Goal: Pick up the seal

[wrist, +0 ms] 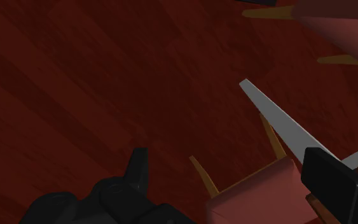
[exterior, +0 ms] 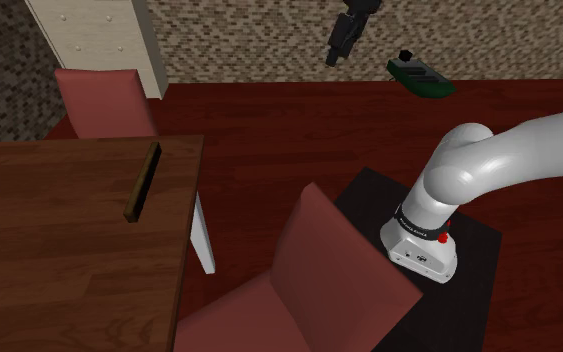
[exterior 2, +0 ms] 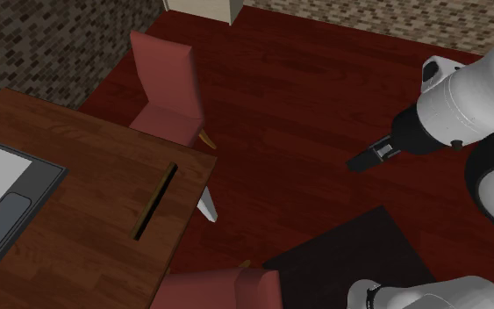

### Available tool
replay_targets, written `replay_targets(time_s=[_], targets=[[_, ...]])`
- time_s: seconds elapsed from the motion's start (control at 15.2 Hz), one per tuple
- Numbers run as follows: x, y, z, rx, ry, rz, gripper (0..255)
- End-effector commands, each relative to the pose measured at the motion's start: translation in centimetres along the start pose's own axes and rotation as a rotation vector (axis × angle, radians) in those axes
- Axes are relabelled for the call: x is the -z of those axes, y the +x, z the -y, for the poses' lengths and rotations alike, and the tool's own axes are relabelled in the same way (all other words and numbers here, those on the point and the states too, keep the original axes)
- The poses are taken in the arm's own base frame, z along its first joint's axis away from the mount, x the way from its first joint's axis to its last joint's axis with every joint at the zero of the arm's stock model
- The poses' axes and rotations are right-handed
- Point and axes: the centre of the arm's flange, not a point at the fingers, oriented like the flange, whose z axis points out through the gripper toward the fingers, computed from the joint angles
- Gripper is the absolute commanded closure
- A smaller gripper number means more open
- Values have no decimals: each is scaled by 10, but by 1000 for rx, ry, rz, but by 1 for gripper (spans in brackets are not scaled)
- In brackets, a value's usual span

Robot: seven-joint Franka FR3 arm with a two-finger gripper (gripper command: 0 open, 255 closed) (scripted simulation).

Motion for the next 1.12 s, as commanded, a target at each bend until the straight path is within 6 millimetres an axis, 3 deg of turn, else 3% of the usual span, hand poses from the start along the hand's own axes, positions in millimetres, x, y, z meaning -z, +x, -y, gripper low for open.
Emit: replay_targets(time_s=[0.0, 0.53, 1.06], targets=[[0, 0, 0, 0, 0, 0, 0], [-33, 15, 104, -186, -31, 43, 0], [-70, 48, 203, -371, -61, 87, 0]])
